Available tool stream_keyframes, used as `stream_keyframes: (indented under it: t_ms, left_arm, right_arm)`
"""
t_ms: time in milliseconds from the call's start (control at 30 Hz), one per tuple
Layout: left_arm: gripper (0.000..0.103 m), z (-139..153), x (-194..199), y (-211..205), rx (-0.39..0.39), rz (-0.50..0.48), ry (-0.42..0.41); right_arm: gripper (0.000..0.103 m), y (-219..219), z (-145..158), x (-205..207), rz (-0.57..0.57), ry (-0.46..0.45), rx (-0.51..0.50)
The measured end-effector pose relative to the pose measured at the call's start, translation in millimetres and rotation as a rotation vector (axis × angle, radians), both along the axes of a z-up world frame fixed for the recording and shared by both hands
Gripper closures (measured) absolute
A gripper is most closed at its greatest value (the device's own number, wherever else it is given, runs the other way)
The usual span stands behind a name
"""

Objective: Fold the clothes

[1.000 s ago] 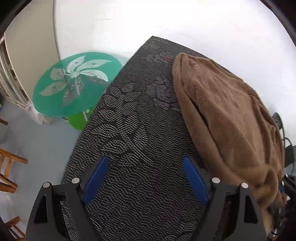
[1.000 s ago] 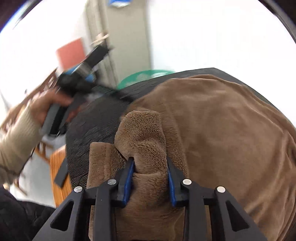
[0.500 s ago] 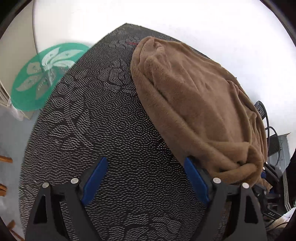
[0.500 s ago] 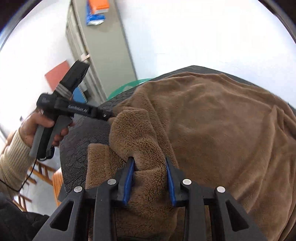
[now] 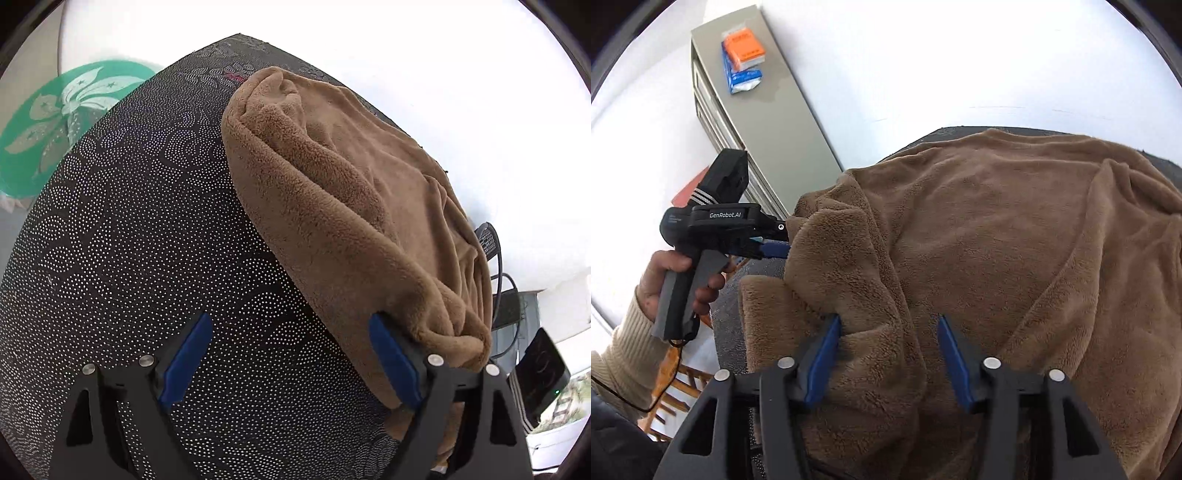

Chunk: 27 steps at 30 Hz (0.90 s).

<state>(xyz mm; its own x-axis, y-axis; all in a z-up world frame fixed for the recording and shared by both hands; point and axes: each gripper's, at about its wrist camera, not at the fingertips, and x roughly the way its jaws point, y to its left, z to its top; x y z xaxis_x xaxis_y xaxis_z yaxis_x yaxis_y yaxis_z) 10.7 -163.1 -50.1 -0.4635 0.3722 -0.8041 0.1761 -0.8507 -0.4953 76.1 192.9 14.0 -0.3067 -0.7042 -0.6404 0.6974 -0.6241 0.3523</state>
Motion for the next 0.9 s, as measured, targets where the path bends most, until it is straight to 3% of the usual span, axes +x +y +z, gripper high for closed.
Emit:
stream_keyframes:
  t_ms: [400, 600, 733, 767, 800, 867, 900]
  left_arm:
    - [0.008, 1, 7, -3, -0.021, 0.018, -0.051]
    - [0.008, 6, 3, 5, -0.021, 0.038, -0.059]
    - [0.008, -1, 10, 0, 0.031, 0.085, -0.05]
    - [0.015, 0, 12, 0, 0.037, 0.083, -0.039]
    - [0.043, 2, 13, 1, 0.043, 0.079, -0.027]
    - [0.07, 6, 16, 2, 0.055, 0.07, -0.004]
    - [0.078, 8, 17, 3, 0.061, 0.066, 0.007]
  right_arm:
    - [0.045, 9, -4, -3, 0.045, -0.02, -0.075]
    - [0.045, 9, 0, 9, 0.085, 0.035, -0.084]
    - [0.045, 10, 2, 18, 0.115, 0.071, -0.098]
    - [0.045, 11, 3, 19, 0.117, 0.073, -0.106]
    - [0.043, 13, 3, 20, 0.118, 0.075, -0.114]
    - [0.041, 17, 4, 17, 0.093, 0.069, -0.127]
    - [0.041, 20, 3, 15, 0.069, 0.061, -0.131]
